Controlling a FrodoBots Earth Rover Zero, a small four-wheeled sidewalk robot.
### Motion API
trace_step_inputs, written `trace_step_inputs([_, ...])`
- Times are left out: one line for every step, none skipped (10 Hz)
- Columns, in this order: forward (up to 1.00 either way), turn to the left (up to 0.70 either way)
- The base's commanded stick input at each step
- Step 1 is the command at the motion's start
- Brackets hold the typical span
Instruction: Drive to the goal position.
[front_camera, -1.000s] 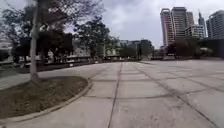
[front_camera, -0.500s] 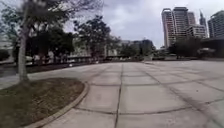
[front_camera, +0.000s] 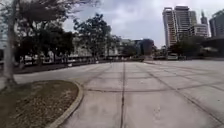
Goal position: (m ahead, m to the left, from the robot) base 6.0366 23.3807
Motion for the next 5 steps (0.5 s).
trace_step_inputs([0.85,0.0])
trace_step_inputs([0.85,0.0])
trace_step_inputs([0.85,0.0])
trace_step_inputs([0.85,0.0])
trace_step_inputs([0.85,0.0])
